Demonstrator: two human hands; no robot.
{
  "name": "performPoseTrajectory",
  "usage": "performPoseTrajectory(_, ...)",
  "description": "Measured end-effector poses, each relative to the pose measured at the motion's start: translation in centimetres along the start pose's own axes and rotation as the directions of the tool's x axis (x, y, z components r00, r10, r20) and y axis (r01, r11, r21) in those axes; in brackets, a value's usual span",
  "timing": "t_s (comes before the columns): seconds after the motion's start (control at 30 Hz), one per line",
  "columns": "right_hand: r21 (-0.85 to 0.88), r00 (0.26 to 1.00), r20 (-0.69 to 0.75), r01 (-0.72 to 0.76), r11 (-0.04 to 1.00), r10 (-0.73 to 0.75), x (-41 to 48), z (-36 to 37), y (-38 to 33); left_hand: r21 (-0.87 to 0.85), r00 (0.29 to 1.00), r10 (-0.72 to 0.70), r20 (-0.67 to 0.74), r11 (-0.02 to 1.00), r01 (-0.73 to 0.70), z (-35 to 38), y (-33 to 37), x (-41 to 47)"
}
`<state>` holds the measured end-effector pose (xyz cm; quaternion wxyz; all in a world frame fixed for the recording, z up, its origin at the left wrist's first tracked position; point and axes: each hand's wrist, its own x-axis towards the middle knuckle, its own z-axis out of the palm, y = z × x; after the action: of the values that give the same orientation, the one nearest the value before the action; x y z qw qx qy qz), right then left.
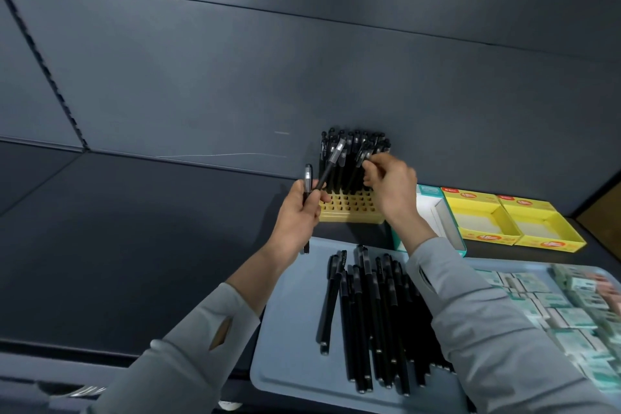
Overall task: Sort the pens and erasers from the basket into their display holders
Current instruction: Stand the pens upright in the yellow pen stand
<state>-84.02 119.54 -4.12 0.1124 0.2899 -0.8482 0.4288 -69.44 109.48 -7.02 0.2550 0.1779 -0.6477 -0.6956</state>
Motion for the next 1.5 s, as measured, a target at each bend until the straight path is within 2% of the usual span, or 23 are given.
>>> performPoseTrajectory(0.17,-0.013,0.998,-0.062,-0.008,1.0,0.008,-0.7,-0.5,-0.5,-0.012,1.0,-0.029,-0.012,1.0,0.029,0.2,0.3,0.0)
performPoseTrajectory(0.37,0.365,0.989,0.143,-0.02,0.931,-0.035,-2.0,-0.5,-2.9,0.025,0.999,-0.036,0.015,0.999,0.036,1.2,0.5,-0.2)
performPoseTrajectory(0.5,0.484,0.983,0.177,-0.129,0.865,0.047,-1.7,-1.1,-2.7,0.054,0.997,-0.064,0.037,0.997,0.062,1.5,0.7,-0.2)
performPoseTrajectory(0.6,0.533,0.982,0.105,-0.19,0.825,0.159,-1.1,-2.3,-2.1,0.055,0.997,-0.074,0.012,0.996,0.074,1.3,0.6,-0.2)
performPoseTrajectory(0.67,0.465,0.978,-0.02,-0.175,0.868,0.209,-0.6,-3.2,-1.3,0.041,0.998,-0.07,0.008,0.997,0.069,1.0,0.5,-0.3)
performPoseTrajectory(0.77,0.22,0.974,-0.169,-0.11,0.969,0.149,0.0,-3.9,0.0,0.001,0.996,-0.084,0.007,0.996,0.084,0.8,0.2,-0.3)
performPoseTrajectory(0.9,0.147,0.988,-0.14,-0.051,0.988,0.072,0.1,-3.4,0.5,-0.094,0.995,-0.097,-0.008,0.991,0.095,1.0,0.1,0.0)
performPoseTrajectory(1.2,0.011,1.0,0.009,-0.005,1.0,0.005,0.1,-0.8,1.6,-0.101,1.0,-0.021,-0.001,0.995,0.021,0.2,-0.1,0.2)
performPoseTrajectory(1.33,-0.059,0.998,-0.063,-0.002,0.998,-0.002,0.0,-0.8,1.8,-0.147,0.999,-0.04,-0.005,0.988,0.039,0.1,-0.1,0.2)
performPoseTrajectory(1.43,0.013,0.99,-0.144,0.012,1.0,-0.01,-0.9,-1.6,0.7,-0.166,0.999,-0.043,0.007,0.985,0.044,0.5,0.1,0.3)
performPoseTrajectory(1.5,0.113,0.996,-0.072,0.069,0.991,-0.061,-1.5,-1.9,-0.3,-0.159,0.999,-0.042,0.02,0.986,0.045,1.0,0.2,0.4)
